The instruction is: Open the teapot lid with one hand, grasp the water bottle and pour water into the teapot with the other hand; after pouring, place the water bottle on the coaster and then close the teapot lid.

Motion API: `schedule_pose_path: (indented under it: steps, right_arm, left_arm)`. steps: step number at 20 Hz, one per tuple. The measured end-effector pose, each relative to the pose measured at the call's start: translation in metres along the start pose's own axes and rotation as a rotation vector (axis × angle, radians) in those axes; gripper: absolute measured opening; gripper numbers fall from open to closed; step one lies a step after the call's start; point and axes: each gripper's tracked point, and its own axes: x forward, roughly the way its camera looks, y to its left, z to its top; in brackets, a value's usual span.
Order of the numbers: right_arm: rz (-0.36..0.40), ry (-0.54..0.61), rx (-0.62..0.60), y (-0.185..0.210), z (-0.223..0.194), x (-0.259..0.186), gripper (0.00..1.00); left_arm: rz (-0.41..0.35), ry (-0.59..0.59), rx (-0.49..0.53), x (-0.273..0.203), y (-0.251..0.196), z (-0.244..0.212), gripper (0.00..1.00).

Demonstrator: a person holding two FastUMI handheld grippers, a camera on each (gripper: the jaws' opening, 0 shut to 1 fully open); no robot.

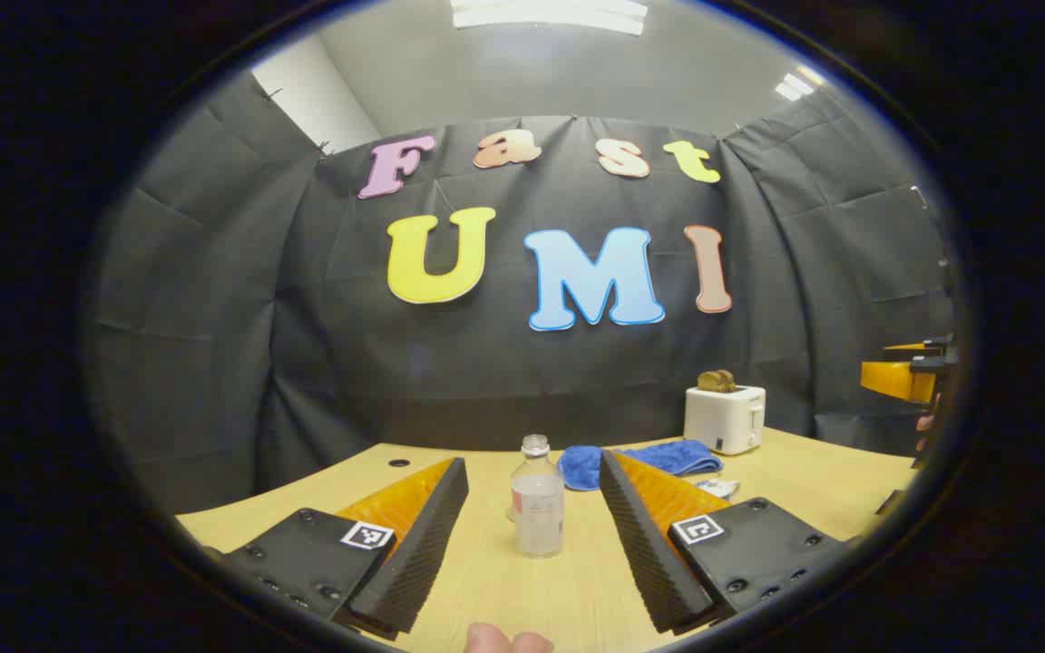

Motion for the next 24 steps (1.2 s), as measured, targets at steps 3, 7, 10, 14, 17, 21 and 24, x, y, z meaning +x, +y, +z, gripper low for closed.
schedule_pose_path:
  steps: [3, 7, 10, 14, 17, 21, 24]
  right_arm:
    - [0.009, 0.008, -0.001, 0.005, -0.008, 0.011, 0.96]
    - [0.028, 0.029, 0.008, 0.01, -0.012, 0.03, 0.96]
    - [0.014, 0.035, -0.01, 0.01, -0.015, 0.033, 0.96]
    - [0.001, 0.067, -0.011, 0.02, -0.017, 0.03, 0.96]
    - [-0.005, 0.073, -0.021, 0.031, -0.013, 0.028, 0.96]
    - [0.025, 0.07, -0.003, 0.053, -0.002, 0.032, 0.96]
    - [0.05, 0.079, -0.019, 0.07, -0.009, 0.039, 0.95]
  left_arm:
    - [-0.014, 0.021, -0.002, 0.013, -0.008, -0.008, 1.0]
    - [0.009, 0.056, -0.007, 0.033, -0.015, -0.021, 1.0]
    - [0.006, 0.06, -0.042, 0.039, -0.017, -0.022, 1.0]
    - [-0.012, 0.053, -0.025, 0.039, -0.007, -0.022, 1.0]
    - [-0.025, 0.058, -0.029, 0.039, 0.004, -0.026, 1.0]
    - [-0.025, 0.081, -0.043, 0.039, 0.015, -0.03, 1.0]
    - [-0.018, 0.091, -0.06, 0.039, 0.021, -0.03, 1.0]
